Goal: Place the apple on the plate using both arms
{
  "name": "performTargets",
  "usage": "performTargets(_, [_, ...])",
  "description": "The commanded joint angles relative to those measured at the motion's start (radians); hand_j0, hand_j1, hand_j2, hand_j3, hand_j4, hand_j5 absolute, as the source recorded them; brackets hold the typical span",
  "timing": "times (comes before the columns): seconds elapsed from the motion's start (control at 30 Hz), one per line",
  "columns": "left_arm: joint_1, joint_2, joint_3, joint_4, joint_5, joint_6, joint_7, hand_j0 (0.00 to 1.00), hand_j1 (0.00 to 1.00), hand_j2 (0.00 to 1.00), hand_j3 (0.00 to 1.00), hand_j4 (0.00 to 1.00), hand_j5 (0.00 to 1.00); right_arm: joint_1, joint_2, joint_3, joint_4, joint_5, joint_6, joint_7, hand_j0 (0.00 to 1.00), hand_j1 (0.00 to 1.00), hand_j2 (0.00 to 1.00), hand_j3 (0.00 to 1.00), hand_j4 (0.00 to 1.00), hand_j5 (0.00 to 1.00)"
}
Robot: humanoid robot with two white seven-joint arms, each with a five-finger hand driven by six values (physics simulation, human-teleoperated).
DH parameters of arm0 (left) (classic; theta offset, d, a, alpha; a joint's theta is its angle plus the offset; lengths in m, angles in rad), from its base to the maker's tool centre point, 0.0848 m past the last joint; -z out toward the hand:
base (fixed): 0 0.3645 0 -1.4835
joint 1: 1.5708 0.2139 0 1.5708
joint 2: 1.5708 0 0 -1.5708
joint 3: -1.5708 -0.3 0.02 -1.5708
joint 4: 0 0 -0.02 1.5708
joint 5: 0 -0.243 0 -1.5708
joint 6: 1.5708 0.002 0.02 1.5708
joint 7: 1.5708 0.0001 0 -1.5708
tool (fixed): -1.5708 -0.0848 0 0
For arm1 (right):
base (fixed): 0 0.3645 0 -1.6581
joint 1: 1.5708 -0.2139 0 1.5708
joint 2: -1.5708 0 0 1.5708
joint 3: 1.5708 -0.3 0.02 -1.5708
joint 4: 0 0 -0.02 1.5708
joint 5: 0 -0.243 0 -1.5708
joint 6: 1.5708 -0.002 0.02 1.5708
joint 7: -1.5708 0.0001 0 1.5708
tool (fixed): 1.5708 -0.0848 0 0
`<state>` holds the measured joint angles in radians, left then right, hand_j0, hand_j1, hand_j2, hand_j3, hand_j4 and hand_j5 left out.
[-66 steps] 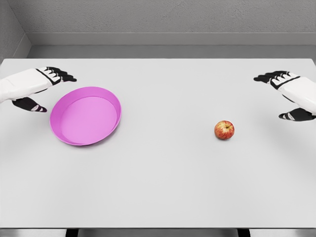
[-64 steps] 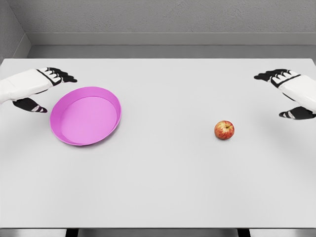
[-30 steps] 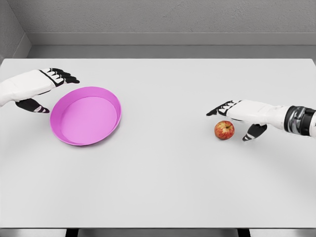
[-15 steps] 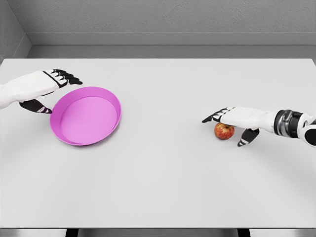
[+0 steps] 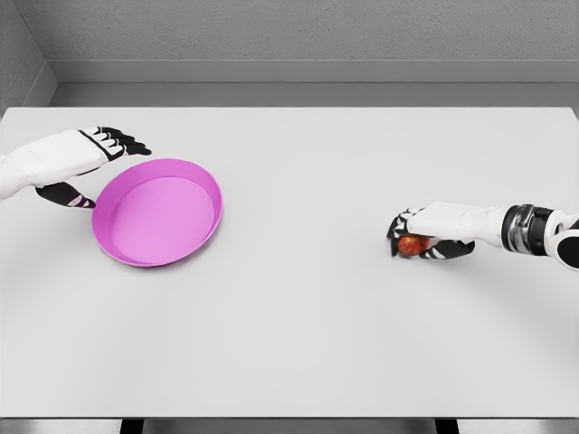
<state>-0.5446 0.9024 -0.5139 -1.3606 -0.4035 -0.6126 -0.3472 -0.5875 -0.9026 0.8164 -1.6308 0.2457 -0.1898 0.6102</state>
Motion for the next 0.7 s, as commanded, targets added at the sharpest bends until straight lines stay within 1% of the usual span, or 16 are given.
performTargets(0.0, [0.000,0.001,0.002,0.000,0.006,0.002,0.001,1.00,1.00,1.00,1.00,1.00,1.00,0.000,-0.001,0.000,0.000,0.000,0.000,0.001,0.44,0.44,0.44,0.44,0.44,0.44])
performTargets(0.17, [0.000,0.003,0.002,0.000,0.008,0.002,0.001,1.00,1.00,1.00,1.00,1.00,1.00,-0.006,-0.001,-0.010,-0.006,0.000,0.000,0.001,0.44,0.44,0.44,0.44,0.44,0.44])
performTargets(0.23, [0.000,0.006,0.002,-0.002,0.009,0.002,0.001,1.00,1.00,1.00,1.00,1.00,1.00,-0.028,-0.001,-0.010,-0.011,-0.002,0.000,0.001,0.44,0.44,0.44,0.44,0.44,0.44])
performTargets(0.57, [0.002,0.009,0.002,-0.002,0.011,0.002,0.001,1.00,1.00,1.00,1.00,1.00,1.00,-0.069,0.002,-0.020,-0.018,-0.003,0.000,0.001,0.44,0.44,0.44,0.44,0.44,0.44])
performTargets(0.67, [0.002,0.009,0.002,-0.002,0.011,0.002,0.001,1.00,1.00,1.00,1.00,1.00,1.00,-0.081,0.030,-0.026,-0.024,-0.005,0.001,0.001,0.44,0.44,0.44,0.44,0.44,0.44])
